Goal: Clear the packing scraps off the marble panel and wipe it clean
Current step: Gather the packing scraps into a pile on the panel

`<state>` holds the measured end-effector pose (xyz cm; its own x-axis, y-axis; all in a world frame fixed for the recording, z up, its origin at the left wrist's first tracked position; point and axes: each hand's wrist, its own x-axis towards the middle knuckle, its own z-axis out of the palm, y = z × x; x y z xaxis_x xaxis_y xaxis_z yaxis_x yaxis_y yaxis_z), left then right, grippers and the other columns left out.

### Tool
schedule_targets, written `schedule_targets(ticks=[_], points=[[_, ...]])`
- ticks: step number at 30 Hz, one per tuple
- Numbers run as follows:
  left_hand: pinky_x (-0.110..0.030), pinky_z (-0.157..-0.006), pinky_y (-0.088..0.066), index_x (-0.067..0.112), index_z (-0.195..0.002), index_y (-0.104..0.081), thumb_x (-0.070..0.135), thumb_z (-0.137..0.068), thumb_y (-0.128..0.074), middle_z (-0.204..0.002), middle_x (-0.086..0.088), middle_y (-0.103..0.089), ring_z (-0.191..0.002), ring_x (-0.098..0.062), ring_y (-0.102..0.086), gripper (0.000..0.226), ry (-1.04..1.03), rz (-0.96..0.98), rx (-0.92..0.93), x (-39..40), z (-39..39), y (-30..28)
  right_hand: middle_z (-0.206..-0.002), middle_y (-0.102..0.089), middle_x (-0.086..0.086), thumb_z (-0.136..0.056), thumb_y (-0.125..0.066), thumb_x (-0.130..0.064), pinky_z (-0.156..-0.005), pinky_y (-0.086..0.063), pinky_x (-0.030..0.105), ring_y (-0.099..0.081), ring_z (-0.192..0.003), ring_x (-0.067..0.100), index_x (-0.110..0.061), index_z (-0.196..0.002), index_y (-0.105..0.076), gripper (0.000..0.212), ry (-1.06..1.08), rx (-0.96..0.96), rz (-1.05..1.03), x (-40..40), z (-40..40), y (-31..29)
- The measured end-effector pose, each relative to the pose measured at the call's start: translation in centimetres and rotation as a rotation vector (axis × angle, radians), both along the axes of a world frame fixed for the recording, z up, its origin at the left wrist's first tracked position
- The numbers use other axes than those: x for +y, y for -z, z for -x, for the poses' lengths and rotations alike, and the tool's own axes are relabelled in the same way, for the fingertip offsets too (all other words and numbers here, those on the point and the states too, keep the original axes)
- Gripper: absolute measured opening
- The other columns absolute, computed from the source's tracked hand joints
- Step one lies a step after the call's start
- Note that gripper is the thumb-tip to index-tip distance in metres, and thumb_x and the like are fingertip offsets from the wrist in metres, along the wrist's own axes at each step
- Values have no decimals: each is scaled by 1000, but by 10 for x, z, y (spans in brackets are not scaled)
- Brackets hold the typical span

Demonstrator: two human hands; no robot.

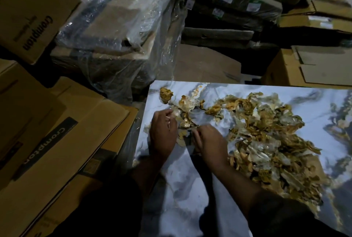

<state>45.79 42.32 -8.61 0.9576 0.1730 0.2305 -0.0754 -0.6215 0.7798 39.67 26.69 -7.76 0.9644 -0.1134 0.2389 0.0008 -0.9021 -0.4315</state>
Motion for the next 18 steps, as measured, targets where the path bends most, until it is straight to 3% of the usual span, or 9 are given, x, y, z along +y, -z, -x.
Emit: schedule_targets(ticks=[2, 4, 7, 10, 13, 16, 18], points=[[-40, -93, -54, 20, -121, -64, 26, -97, -57, -120, 3, -58, -109, -19, -61, 26, -33, 35, -61, -3, -29, -7, -78, -48, -1, -98, -65, -34, -56, -31, 30, -52, -76, 20, -20, -74, -50, 32, 37, -29, -27, -8, -33, 1], [-37, -102, -49, 16, -131, -60, 19, -94, -63, -130, 0, -58, -121, -22, -57, 38, 19, -21, -139, -5, -54, -3, -83, -50, -1, -94, -69, -40, -63, -39, 33, -51, -85, 20, -19, -76, -56, 30, 20, -4, -78, -16, -59, 8], [-41, -120, -30, 10, -146, -49, 34, -93, -59, -151, -10, -49, -143, -29, -41, 59, 159, -224, -105, -2, -92, 10, -93, -53, -2, -86, -68, -55, -80, -42, 37, -48, -97, 20, -24, -88, -68, 31, -51, 77, -46, -22, -78, 22], [-53, -124, -20, 16, -150, -47, 54, -88, -50, -158, -9, -42, -153, -31, -25, 72, 198, -424, 15, 4, -119, 25, -98, -52, -2, -84, -64, -59, -87, -42, 40, -47, -101, 21, -25, -89, -67, 35, -61, 0, -47, -27, -83, 25], [-52, -122, -24, 16, -145, -53, 55, -90, -53, -155, -9, -45, -149, -32, -31, 67, 239, -470, 109, 8, -127, 36, -115, -54, 1, -82, -59, -64, -96, -40, 42, -47, -113, 23, -24, -105, -65, 47, -58, -52, -80, -28, -101, 21], [-44, -106, -41, 10, -131, -61, 43, -96, -61, -132, -10, -58, -126, -29, -50, 48, 239, -352, 60, 5, -117, 38, -143, -47, 2, -82, -54, -72, -111, -31, 50, -36, -138, 25, -32, -135, -55, 66, -118, 127, -87, -25, -122, 25], [-42, -98, -45, 10, -122, -63, 38, -98, -57, -118, -8, -59, -113, -26, -53, 37, 213, -280, -14, -2, -101, 37, -150, -44, 0, -83, -50, -72, -114, -27, 51, -31, -144, 25, -35, -143, -48, 71, -186, 229, -50, -20, -124, 31]])
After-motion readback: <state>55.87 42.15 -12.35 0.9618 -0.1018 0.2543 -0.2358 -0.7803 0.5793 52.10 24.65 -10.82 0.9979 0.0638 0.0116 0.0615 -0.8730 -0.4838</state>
